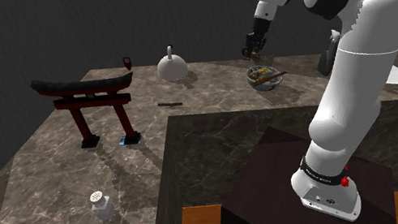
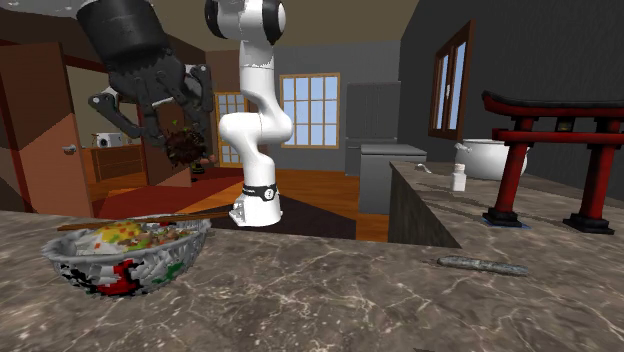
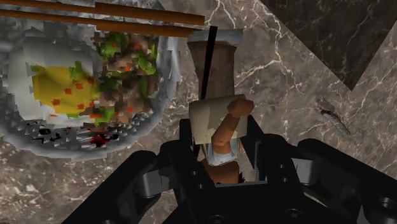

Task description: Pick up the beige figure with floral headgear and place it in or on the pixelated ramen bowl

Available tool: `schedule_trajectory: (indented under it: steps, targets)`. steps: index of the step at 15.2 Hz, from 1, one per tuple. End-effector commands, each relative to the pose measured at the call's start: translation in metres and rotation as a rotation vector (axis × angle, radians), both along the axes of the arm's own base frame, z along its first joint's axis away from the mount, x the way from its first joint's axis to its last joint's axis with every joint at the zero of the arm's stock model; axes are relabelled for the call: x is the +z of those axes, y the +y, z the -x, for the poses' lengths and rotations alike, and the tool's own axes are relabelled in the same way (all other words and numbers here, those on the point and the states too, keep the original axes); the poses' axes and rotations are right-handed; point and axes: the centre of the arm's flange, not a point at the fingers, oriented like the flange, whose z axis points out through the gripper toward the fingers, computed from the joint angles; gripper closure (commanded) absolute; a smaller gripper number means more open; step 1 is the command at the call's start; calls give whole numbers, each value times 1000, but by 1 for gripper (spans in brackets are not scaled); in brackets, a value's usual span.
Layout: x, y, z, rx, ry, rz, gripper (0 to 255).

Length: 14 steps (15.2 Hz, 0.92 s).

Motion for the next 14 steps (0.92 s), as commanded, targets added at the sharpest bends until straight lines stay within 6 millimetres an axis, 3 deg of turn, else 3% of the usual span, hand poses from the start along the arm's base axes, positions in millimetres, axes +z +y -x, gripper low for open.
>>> schedule_trajectory:
  steps: [1,6,14]
  targets:
    - [1,-21,21,1,0,0,255]
    - [2,-61,63,1,0,0,255]
    - [-41,-61,63,1,0,0,255]
